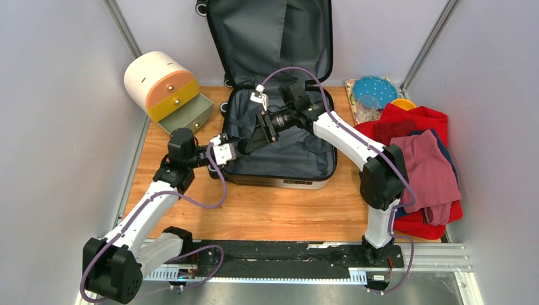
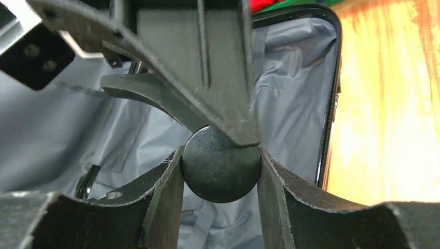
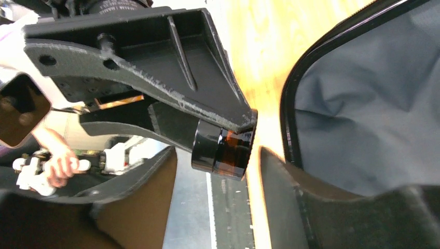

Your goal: Open, take out, and arrange the luggage

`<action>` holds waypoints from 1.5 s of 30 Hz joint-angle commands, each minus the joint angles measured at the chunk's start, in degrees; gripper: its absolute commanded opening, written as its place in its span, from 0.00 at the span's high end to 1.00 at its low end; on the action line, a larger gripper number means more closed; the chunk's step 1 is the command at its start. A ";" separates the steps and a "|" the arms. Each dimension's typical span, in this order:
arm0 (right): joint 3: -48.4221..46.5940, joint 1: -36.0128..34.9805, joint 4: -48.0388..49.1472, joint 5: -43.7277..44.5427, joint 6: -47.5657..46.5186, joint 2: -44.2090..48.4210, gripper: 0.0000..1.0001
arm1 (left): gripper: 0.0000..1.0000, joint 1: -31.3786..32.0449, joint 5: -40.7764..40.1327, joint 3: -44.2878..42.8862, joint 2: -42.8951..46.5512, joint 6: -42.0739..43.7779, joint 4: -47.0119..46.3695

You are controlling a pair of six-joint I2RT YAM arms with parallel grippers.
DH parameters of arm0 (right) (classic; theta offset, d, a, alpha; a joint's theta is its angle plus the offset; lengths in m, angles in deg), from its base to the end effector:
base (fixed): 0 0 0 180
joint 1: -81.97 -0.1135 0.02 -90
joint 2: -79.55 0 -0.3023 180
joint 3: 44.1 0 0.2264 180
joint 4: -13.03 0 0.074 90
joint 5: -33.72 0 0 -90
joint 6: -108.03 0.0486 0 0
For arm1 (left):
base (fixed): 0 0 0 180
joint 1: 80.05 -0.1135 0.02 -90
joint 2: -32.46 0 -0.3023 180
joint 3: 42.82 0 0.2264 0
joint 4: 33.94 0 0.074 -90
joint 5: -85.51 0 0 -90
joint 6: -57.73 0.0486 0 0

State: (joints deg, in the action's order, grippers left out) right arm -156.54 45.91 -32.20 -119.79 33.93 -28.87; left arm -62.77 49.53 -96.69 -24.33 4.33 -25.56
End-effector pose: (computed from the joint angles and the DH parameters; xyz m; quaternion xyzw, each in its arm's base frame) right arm 0.3085 0.2785 0.3531 -0.3496 0.7244 0.5847 0.1057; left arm 0.1612 -0.0913 0.3348 0.5688 0.4837 -0.2514 0.6158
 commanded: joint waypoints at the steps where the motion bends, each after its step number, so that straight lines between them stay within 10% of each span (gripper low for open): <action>1: -0.83 0.89 1.74 3.99 1.15 2.07 0.24 | 0.94 0.13 -5.31 -1.84 -0.16 -5.47 -1.46; 4: -3.81 4.22 1.57 8.56 1.06 1.72 0.09 | 1.00 -0.84 -15.23 -3.07 -1.56 -10.92 -0.75; 13: -6.72 13.20 0.69 19.38 0.63 0.84 0.08 | 1.00 -11.38 -44.69 -12.47 -12.10 -38.68 -0.49; 21: -0.84 13.47 0.51 20.26 -0.96 3.83 0.09 | 1.00 -13.76 -69.97 -18.37 -21.24 -45.03 -0.57; 45: 2.77 14.61 -2.74 24.21 -6.14 6.91 0.09 | 1.00 -21.41 -67.56 -19.59 -40.40 -57.25 -14.90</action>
State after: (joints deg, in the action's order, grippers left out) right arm -153.96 60.30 -34.06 -97.65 30.46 -25.35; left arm -83.27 -18.53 -114.39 -62.74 -49.26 -37.84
